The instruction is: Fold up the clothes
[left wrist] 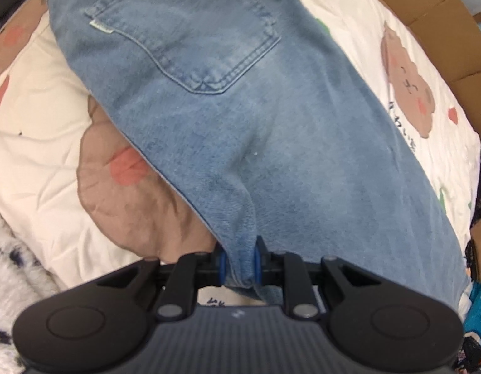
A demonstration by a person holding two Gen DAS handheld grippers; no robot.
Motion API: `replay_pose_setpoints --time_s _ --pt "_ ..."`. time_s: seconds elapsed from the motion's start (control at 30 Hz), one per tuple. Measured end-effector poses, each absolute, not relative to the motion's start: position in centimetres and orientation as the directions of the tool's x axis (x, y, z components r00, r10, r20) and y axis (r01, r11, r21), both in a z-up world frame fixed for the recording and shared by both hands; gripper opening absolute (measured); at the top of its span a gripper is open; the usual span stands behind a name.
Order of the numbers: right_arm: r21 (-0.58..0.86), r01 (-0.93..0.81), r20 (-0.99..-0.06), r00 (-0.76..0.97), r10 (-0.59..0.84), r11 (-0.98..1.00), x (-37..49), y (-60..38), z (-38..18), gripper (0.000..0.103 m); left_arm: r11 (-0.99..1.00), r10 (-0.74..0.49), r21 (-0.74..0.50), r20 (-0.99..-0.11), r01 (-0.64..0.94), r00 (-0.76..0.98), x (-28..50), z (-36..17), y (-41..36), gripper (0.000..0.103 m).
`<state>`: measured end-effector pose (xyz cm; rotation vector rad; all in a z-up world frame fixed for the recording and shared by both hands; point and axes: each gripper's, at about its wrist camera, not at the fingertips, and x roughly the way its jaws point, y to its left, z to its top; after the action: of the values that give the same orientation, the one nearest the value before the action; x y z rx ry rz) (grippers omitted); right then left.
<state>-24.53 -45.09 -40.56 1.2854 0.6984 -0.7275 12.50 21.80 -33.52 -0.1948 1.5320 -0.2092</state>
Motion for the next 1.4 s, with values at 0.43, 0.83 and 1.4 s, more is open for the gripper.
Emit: replay_pose_setpoints --time_s 0.43,0.83,1.4 --pt "0.481 0.86 -0.862 0.499 -0.086 0.169 -25.3 -45.6 -39.8 0.027 0.977 -0.193 -0.191 -0.981 0.094 0.017 13.4 -30.9 22.1 0.029" --pt "0.398 0.776 -0.845 0.517 -0.133 0.488 -21.8 -43.3 -34.9 0.034 0.988 -0.086 -0.055 -0.972 0.143 0.219 17.1 -26.8 23.3 0.042" --pt "0.234 0.423 -0.87 0.492 -0.006 0.875 -12.0 -34.1 -36.9 0.044 0.878 -0.204 -0.066 -0.947 0.474 0.248 16.8 -31.8 12.6 0.047"
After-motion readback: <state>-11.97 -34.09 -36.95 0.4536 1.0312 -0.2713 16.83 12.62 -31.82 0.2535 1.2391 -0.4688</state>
